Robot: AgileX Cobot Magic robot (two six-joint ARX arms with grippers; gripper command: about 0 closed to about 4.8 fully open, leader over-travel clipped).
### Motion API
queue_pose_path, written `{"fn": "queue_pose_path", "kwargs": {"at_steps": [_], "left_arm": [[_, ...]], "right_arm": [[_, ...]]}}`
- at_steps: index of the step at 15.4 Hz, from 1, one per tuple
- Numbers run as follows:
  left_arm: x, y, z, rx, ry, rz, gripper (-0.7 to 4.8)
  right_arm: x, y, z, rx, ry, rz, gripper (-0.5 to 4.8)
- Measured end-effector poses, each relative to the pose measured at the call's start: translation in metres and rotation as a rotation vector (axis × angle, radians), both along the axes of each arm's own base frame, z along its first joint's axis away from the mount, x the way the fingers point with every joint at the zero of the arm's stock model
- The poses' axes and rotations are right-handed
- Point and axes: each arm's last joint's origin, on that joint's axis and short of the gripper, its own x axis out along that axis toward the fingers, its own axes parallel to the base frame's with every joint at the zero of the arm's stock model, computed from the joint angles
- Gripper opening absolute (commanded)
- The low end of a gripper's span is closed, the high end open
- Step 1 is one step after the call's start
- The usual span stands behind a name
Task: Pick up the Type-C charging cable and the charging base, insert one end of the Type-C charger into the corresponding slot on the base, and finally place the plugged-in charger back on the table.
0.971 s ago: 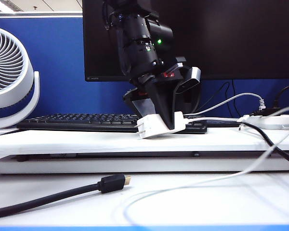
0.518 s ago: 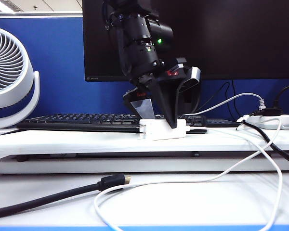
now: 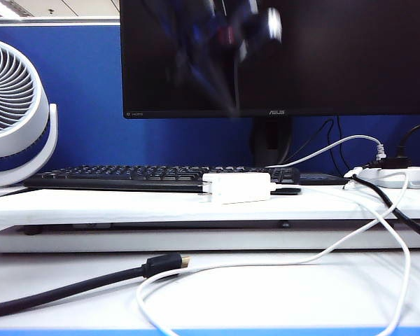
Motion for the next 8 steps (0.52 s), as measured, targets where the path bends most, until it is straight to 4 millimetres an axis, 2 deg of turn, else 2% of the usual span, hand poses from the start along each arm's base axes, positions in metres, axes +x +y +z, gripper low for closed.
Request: {"fn": "queue_pose_path", "kwargs": {"at_steps": [1, 2, 5, 6, 7, 8], "left_arm": [[-0.01, 0.009, 0.022, -0.037, -0.044, 0.0, -0.06], [-0.024, 0.02, 0.048, -0.081, -0.096, 0.001, -0.06], [-0.062, 0.052, 0.104, -0.19, -0.219, 0.013, -0.06], [-0.085, 0.071, 0.13, -0.252, -0.292, 0.014, -0.05], [-0.121, 0.101, 0.167, -0.357, -0.414, 0.013, -0.06], [-0.142, 0.118, 0.184, -0.415, -0.484, 0.013, -0.05]], "right_arm": [[0.0, 0.0, 0.0, 0.0, -0.001, -0.001, -0.06], [-0.003, -0.001, 0.0, -0.002, 0.006, -0.001, -0.06], [-0.016, -0.007, 0.0, -0.001, 0.005, -0.04, -0.06], [-0.029, -0.014, 0.001, -0.026, -0.018, -0.096, -0.06], [-0.041, -0.02, -0.006, -0.112, -0.047, -0.168, -0.06], [-0.046, -0.023, -0.017, -0.155, -0.028, -0.207, -0.06]]}}
